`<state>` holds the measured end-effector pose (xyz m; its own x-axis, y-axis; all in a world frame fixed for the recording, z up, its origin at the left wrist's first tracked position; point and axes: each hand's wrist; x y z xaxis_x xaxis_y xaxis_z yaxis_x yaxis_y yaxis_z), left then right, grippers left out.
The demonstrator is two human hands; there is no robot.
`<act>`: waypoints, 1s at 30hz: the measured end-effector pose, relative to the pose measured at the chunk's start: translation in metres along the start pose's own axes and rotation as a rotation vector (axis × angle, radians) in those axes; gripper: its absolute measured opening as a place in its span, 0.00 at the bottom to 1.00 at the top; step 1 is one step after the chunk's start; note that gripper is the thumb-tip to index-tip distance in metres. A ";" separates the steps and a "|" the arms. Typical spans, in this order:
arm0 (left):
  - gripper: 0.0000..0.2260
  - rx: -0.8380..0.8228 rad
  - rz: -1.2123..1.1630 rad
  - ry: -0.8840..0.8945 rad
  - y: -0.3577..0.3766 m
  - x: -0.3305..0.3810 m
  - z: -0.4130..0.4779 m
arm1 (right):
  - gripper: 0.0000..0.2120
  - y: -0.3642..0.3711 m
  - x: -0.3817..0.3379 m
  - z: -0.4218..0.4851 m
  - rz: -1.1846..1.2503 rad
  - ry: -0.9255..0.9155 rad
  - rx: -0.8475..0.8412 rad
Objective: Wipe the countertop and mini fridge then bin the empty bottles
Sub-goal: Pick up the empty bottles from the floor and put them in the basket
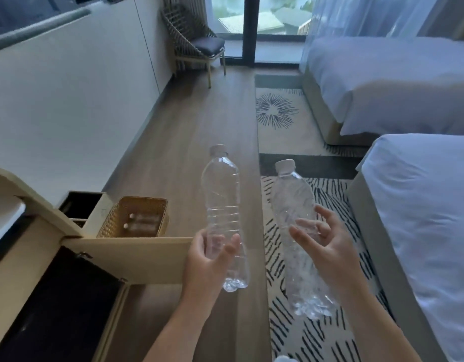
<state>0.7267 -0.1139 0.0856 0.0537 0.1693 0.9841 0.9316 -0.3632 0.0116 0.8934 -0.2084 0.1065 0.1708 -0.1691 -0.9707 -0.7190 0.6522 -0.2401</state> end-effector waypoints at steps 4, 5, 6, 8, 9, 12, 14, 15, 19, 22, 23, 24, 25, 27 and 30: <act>0.27 -0.064 0.008 0.006 0.082 0.017 0.008 | 0.36 -0.073 0.012 0.028 -0.002 0.004 0.042; 0.26 -0.088 0.017 0.014 0.098 0.021 0.011 | 0.36 -0.088 0.014 0.035 0.000 0.004 0.058; 0.25 -0.110 0.026 0.020 0.113 0.025 0.014 | 0.36 -0.101 0.016 0.042 0.007 0.003 0.078; 0.25 -0.133 0.041 0.032 0.137 0.030 0.021 | 0.36 -0.123 0.020 0.054 0.021 0.005 0.113; 0.25 -0.137 0.049 0.040 0.146 0.031 0.024 | 0.37 -0.131 0.022 0.060 0.027 0.008 0.120; 0.23 -0.138 0.066 0.043 0.166 0.036 0.038 | 0.38 -0.145 0.028 0.079 0.045 0.017 0.135; 0.20 -0.135 0.077 0.030 0.174 0.038 0.053 | 0.38 -0.150 0.031 0.093 0.043 0.026 0.144; 0.19 -0.135 0.083 0.026 0.177 0.038 0.062 | 0.38 -0.150 0.033 0.102 0.044 0.032 0.149; 0.16 -0.124 0.122 0.027 0.182 0.037 0.107 | 0.38 -0.144 0.036 0.141 0.035 0.072 0.154; 0.16 -0.128 0.090 0.019 0.188 0.036 0.154 | 0.37 -0.132 0.033 0.182 0.006 0.096 0.165; 0.18 -0.128 0.067 0.013 0.189 0.036 0.174 | 0.37 -0.127 0.030 0.198 -0.010 0.100 0.163; 0.20 -0.129 0.052 0.009 0.190 0.038 0.194 | 0.37 -0.121 0.027 0.215 -0.027 0.102 0.159; 0.21 -0.132 0.038 0.007 0.189 0.039 0.215 | 0.36 -0.113 0.023 0.234 -0.043 0.102 0.152; 0.23 -0.150 0.005 0.012 0.185 0.045 0.258 | 0.36 -0.095 0.011 0.273 -0.064 0.102 0.126; 0.27 -0.148 -0.007 0.024 0.174 0.053 0.313 | 0.32 -0.064 -0.011 0.329 -0.064 0.091 0.071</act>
<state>1.0037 0.1183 0.0842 0.0374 0.1514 0.9878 0.8687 -0.4934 0.0427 1.1593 -0.0049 0.1289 0.1505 -0.2766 -0.9491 -0.6582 0.6883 -0.3050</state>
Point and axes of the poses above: each hand's wrist, its own z-axis towards the middle knuckle, its own y-axis out of the palm, x = y × z, and after that the axes turned 4 degrees about -z, right-handed
